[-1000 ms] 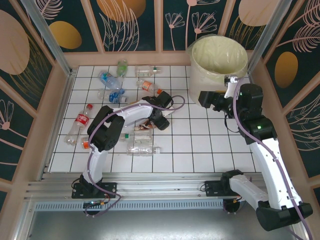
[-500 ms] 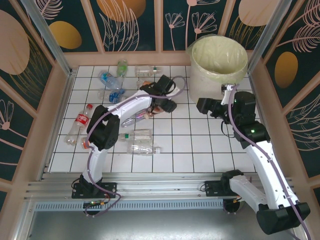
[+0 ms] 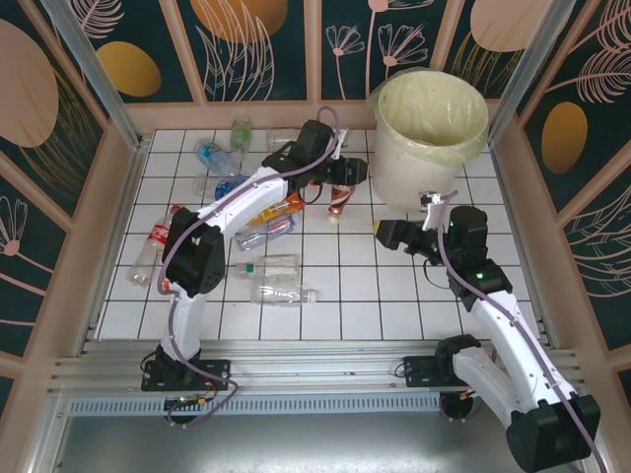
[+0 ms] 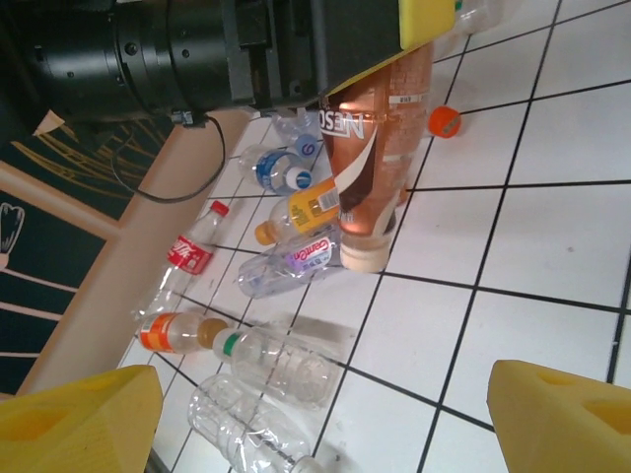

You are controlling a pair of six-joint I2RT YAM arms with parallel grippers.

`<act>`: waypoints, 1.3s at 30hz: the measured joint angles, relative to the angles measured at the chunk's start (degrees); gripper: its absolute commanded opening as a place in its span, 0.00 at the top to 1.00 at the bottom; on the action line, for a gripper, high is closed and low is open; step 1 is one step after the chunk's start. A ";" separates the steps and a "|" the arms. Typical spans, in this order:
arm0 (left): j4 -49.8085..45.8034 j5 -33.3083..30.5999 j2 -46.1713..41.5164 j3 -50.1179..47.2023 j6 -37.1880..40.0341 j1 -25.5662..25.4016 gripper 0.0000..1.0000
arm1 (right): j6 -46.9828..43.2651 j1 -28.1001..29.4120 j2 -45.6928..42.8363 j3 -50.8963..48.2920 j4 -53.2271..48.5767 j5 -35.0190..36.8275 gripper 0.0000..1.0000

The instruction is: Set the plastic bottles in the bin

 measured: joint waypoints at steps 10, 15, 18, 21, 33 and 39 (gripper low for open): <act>18.69 6.67 -7.50 -15.58 -20.35 0.00 0.40 | 2.45 3.87 6.58 -4.50 10.91 -0.22 0.13; 25.51 7.34 -9.27 -19.30 -26.12 0.00 0.39 | 3.50 5.92 11.32 -4.52 15.32 0.11 0.20; 27.43 7.98 -9.27 -19.80 -27.71 -0.11 0.39 | 3.93 6.80 14.82 -4.17 17.25 0.44 0.24; 28.74 8.17 -9.27 -20.00 -28.70 -0.33 0.39 | 4.07 7.96 18.80 -2.56 18.29 1.01 0.28; 29.66 8.59 -9.27 -20.00 -29.66 -0.70 0.38 | 3.02 10.73 24.30 1.68 20.00 3.58 0.71; 29.68 8.55 -9.27 -19.96 -29.86 -0.70 0.21 | 2.05 10.80 24.20 1.77 19.54 4.07 0.77</act>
